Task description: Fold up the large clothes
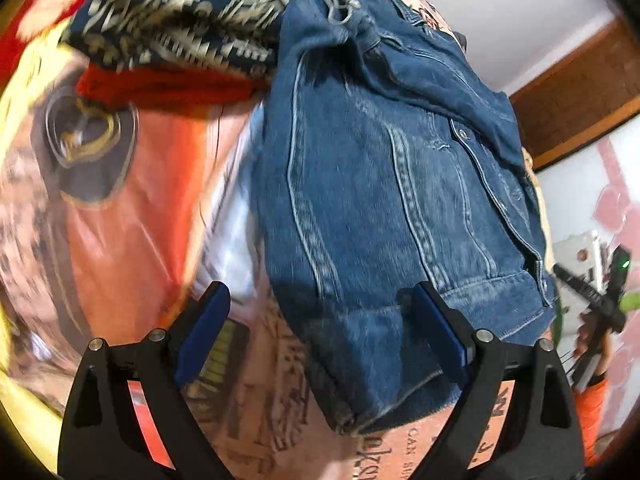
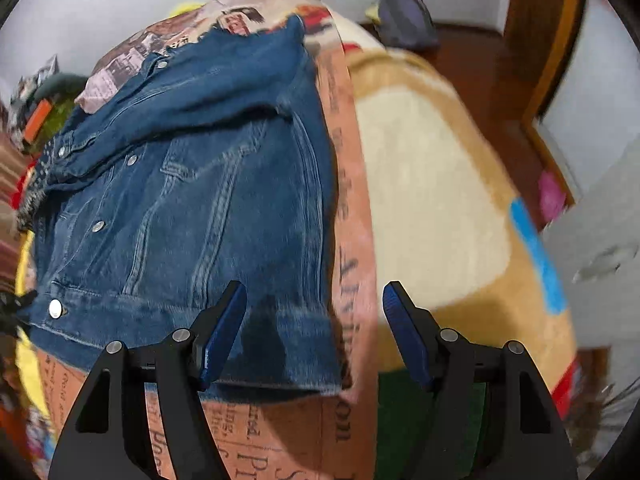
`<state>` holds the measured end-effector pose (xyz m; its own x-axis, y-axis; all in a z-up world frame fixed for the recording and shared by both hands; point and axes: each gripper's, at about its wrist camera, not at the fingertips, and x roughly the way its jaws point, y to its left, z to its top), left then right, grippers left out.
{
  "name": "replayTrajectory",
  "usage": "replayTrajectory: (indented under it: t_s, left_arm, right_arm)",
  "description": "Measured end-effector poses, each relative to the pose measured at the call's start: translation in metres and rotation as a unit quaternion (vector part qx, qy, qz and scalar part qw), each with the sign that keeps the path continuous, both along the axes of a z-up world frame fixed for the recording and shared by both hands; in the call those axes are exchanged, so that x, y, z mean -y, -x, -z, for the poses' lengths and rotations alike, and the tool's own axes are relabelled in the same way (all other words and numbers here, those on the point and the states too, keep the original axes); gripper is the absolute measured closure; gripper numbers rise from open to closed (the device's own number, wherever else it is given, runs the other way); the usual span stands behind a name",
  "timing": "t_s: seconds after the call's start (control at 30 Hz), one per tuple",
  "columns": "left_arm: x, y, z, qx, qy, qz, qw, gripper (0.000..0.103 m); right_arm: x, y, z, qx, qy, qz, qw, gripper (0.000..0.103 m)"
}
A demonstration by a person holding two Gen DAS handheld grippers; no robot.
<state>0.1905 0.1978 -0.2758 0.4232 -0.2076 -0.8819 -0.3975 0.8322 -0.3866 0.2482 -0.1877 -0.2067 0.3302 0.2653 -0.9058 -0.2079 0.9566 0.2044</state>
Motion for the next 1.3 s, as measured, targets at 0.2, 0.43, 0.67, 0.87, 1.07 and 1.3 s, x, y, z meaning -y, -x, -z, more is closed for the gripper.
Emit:
replayTrajectory:
  t_s: [0.2,0.43,0.67,0.87,1.07,1.3]
  left_arm:
    - [0.003,0.013,0.007,0.013,0.061,-0.029,0.9976,0.017]
    - [0.024,0.008,-0.015,0.035,0.016,0.016,0.9991,0.043]
    - [0.024,0.006,-0.018,0.047,0.006,-0.007,0.9988,0.071]
    - [0.023,0.006,-0.028,0.054,-0.004,0.012,0.9984,0.079]
    - [0.022,-0.003,-0.046,0.085,-0.013,0.011,0.9963,0.087]
    - [0.010,-0.025,-0.089,0.146,-0.041,0.013,0.9884,0.088]
  right_arm:
    - [0.004,0.007,0.005,-0.009,-0.047,0.002,0.999,0.052]
    - [0.002,0.013,-0.006,0.018,-0.044,-0.014,0.999,0.058]
    - [0.000,0.006,0.023,-0.016,-0.051,-0.007,0.999,0.055]
    - [-0.008,0.007,0.020,-0.028,-0.063,-0.012,0.998,0.069]
    - [-0.004,-0.001,0.000,-0.011,-0.106,0.000,0.994,0.085]
    - [-0.023,-0.025,-0.065,0.076,-0.128,-0.025,0.988,0.085]
